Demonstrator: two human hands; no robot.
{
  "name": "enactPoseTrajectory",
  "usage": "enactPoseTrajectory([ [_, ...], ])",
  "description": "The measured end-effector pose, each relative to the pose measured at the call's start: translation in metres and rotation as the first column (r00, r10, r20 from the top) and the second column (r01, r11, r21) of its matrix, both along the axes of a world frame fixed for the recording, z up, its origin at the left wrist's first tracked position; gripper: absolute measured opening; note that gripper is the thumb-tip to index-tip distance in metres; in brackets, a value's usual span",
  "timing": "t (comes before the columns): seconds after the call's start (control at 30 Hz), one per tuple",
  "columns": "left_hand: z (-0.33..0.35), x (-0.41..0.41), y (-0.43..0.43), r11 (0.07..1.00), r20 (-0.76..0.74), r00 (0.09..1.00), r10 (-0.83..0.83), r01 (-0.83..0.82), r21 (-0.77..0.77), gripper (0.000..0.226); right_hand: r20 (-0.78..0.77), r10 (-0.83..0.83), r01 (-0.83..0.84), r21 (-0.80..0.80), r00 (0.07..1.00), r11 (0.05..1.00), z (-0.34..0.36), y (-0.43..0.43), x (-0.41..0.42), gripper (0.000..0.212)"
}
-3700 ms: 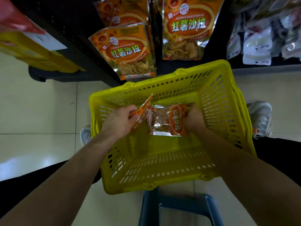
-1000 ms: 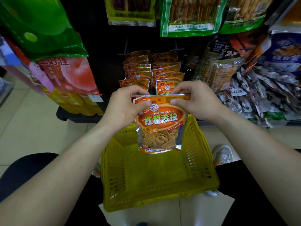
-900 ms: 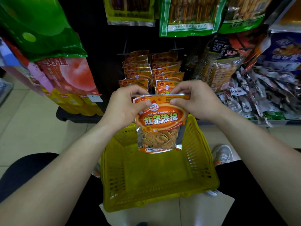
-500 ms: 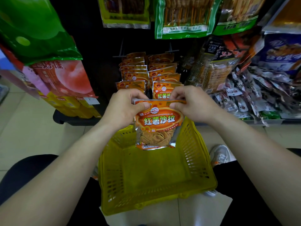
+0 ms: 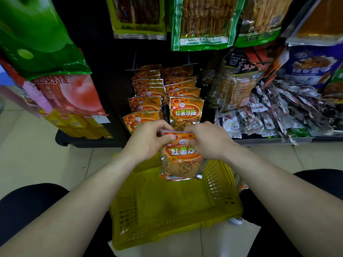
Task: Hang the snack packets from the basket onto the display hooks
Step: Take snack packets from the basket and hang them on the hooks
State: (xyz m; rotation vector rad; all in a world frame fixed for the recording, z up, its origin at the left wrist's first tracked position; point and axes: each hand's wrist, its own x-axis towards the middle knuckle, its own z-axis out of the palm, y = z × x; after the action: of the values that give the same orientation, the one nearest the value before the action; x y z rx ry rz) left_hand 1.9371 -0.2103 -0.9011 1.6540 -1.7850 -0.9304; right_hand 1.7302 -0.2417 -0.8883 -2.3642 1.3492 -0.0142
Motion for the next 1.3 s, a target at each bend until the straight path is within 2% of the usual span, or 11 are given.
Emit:
enactPoseTrajectory([
  [0.13, 0.000, 0.023, -0.006, 1.000, 0.006, 1.000, 0.025, -0.025, 0.019, 0.020, -0.043, -0.067, 0.064, -0.071, 0.997, 0.995, 0.017, -0.015, -0.015, 0.034],
  [0.3, -0.004, 0.039, -0.008, 0.994, 0.080, 0.991, 0.105, -0.107, 0.012, 0.015, 0.026, -0.122, 0.124, -0.150, 0.992, 0.981, 0.034, -0.049, -0.030, 0.026],
  [0.4, -0.013, 0.033, -0.012, 0.994, 0.107, 0.992, 0.069, -0.078, 0.083, 0.014, -0.028, -0.141, 0.132, -0.202, 0.990, 0.970, 0.029, -0.075, -0.029, 0.028],
  [0.53, -0.031, 0.019, -0.026, 0.984, 0.158, 0.987, -0.010, -0.019, 0.178, 0.024, -0.074, -0.191, 0.167, -0.258, 0.979, 0.952, 0.016, -0.108, -0.027, 0.032],
  [0.63, -0.050, 0.007, -0.042, 0.976, 0.165, 0.986, 0.003, -0.039, 0.214, 0.028, -0.108, -0.206, 0.177, -0.231, 0.973, 0.957, -0.002, -0.130, -0.024, 0.033],
  [0.73, -0.076, -0.008, -0.059, 0.959, 0.112, 0.993, 0.035, -0.065, 0.275, 0.031, -0.131, -0.187, 0.161, -0.188, 0.973, 0.969, -0.024, -0.148, -0.018, 0.043],
  [0.87, -0.112, -0.025, -0.079, 0.950, 0.072, 0.996, 0.048, -0.068, 0.306, 0.027, -0.136, -0.159, 0.142, -0.125, 0.978, 0.982, -0.055, -0.170, -0.009, 0.044],
  [1.03, -0.147, -0.035, -0.097, 0.927, 0.153, 0.988, 0.003, -0.061, 0.371, 0.030, -0.120, -0.121, 0.115, -0.059, 0.985, 0.992, -0.090, -0.191, 0.003, 0.043],
  [1.1, -0.159, -0.036, -0.095, 0.914, 0.152, 0.988, -0.015, -0.049, 0.404, 0.030, -0.131, -0.113, 0.105, -0.067, 0.985, 0.992, -0.103, -0.194, 0.006, 0.040],
  [1.3, -0.172, -0.032, -0.084, 0.931, 0.087, 0.995, 0.051, -0.079, 0.356, 0.023, -0.136, -0.126, 0.106, -0.146, 0.983, 0.984, -0.125, -0.192, 0.011, 0.033],
])
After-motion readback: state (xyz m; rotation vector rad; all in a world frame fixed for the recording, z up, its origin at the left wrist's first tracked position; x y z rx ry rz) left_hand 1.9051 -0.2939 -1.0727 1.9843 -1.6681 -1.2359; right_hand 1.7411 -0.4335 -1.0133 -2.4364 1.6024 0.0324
